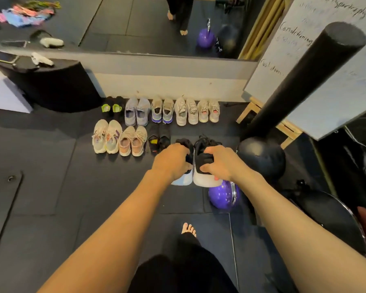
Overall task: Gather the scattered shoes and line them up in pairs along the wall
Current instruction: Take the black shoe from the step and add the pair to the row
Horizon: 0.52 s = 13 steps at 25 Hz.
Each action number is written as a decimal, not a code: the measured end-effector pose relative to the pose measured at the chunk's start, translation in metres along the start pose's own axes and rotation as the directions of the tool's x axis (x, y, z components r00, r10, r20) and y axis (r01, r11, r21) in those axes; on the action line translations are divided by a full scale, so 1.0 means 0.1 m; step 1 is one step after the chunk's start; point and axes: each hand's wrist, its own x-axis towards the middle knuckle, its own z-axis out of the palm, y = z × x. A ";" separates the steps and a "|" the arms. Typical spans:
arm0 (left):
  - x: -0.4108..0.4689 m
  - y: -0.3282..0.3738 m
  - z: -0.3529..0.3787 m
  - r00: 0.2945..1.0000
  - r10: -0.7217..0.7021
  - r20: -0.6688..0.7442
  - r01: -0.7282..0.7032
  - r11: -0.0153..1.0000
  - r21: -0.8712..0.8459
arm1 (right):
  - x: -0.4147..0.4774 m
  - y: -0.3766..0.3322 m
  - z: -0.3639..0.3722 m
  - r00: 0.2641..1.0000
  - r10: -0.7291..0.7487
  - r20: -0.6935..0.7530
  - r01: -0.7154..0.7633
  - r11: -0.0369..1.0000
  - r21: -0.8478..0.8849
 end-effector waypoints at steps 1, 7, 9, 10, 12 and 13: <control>0.26 -0.11 0.03 1.000 -0.012 -0.007 0.012 1.000 -0.006 | 0.27 0.04 -0.02 1.000 0.005 0.008 -0.005 1.000 -0.006; 2.12 -0.99 0.51 0.998 -0.062 0.024 0.061 0.998 0.014 | 2.24 0.58 0.26 0.984 0.181 0.004 -0.179 0.980 -0.090; 2.69 -1.33 0.83 0.999 -0.039 -0.001 0.039 0.999 0.030 | 2.82 0.84 0.49 0.976 0.216 -0.031 -0.218 0.971 -0.095; 2.92 -1.48 1.00 1.000 -0.027 -0.005 0.027 0.999 0.039 | 3.06 0.96 0.63 0.976 0.213 -0.051 -0.217 0.971 -0.101; 3.46 -1.78 1.44 1.000 -0.004 -0.018 0.005 0.999 0.049 | 3.66 1.28 0.97 0.978 0.189 -0.088 -0.199 0.972 -0.128; 3.72 -1.92 1.67 1.000 0.005 -0.009 -0.004 0.998 0.062 | 3.95 1.46 1.15 0.978 0.186 -0.097 -0.199 0.970 -0.142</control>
